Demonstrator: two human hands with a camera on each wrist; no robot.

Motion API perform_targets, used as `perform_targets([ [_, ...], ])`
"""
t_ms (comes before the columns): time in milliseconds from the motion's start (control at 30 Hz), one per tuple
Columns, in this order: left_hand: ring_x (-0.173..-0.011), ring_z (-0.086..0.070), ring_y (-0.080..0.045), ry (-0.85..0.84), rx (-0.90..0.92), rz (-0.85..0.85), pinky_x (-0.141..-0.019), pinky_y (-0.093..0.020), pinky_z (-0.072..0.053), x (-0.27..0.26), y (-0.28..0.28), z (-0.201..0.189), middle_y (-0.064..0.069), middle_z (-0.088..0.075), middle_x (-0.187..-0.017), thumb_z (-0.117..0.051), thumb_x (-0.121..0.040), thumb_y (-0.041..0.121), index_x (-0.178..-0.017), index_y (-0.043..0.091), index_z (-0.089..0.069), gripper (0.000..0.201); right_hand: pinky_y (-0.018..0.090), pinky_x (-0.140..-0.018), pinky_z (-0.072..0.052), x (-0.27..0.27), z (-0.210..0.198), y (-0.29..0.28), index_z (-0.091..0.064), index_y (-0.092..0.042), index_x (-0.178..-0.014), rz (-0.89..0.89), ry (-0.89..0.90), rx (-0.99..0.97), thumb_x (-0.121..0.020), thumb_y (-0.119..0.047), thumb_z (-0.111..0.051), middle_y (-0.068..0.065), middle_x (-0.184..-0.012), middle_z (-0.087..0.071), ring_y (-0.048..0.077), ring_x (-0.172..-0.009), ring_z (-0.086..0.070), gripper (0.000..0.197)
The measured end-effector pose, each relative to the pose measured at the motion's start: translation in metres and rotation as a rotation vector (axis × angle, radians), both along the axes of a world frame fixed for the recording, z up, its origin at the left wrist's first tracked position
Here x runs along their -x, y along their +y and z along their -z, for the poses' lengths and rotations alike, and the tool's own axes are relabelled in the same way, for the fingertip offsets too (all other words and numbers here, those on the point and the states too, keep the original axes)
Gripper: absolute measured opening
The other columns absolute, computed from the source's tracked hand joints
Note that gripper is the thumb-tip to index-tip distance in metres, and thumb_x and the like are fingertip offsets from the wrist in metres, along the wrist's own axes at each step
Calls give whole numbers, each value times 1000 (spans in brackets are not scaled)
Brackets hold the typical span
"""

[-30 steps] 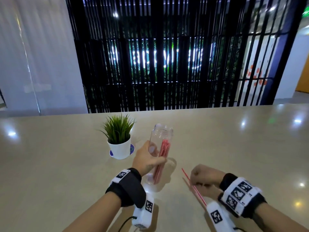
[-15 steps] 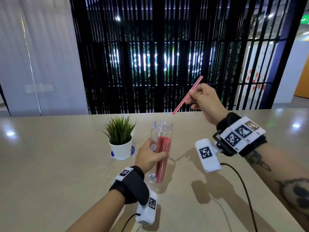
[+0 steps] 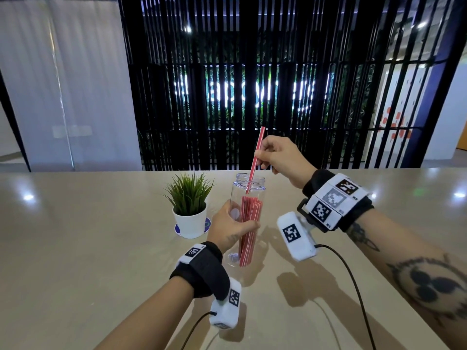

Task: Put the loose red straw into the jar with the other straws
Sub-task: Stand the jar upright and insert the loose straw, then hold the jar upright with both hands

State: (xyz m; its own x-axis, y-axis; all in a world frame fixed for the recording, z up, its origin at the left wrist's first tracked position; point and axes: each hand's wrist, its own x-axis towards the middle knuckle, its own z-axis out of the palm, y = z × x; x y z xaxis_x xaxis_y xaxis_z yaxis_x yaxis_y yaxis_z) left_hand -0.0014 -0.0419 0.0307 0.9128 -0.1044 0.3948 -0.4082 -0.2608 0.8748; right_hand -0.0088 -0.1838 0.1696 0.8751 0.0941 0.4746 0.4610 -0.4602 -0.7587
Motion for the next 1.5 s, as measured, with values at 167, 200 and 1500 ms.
perform_targets([
  [167, -73, -53, -13, -3, 41, 10, -63, -23, -42, 1, -1, -2, 3, -54, -76, -76, -57, 28, -87, 8, -50, 44, 10, -53, -38, 4, 5, 9, -52, -9, -70, -48, 57, 114, -87, -5, -56, -1, -70, -58, 5, -62, -50, 17],
  [200, -74, -54, -13, -2, 49, 7, -66, -25, -44, 1, -2, -2, 3, -55, -77, -75, -54, 33, -87, 9, -51, 48, 15, -58, -38, 4, 6, 10, -53, -7, -71, -49, 67, 133, -86, -4, -57, -1, -71, -57, 7, -65, -50, 15],
  [1500, -98, -61, -12, 26, 215, 89, -87, -30, -49, 10, 5, -25, -1, -66, -103, -78, -54, 48, -110, 15, -53, 70, 20, -63, -58, 38, 119, 28, -31, -22, -122, -180, 156, -210, -83, -3, -64, -10, -103, -57, -15, -78, -62, 54],
])
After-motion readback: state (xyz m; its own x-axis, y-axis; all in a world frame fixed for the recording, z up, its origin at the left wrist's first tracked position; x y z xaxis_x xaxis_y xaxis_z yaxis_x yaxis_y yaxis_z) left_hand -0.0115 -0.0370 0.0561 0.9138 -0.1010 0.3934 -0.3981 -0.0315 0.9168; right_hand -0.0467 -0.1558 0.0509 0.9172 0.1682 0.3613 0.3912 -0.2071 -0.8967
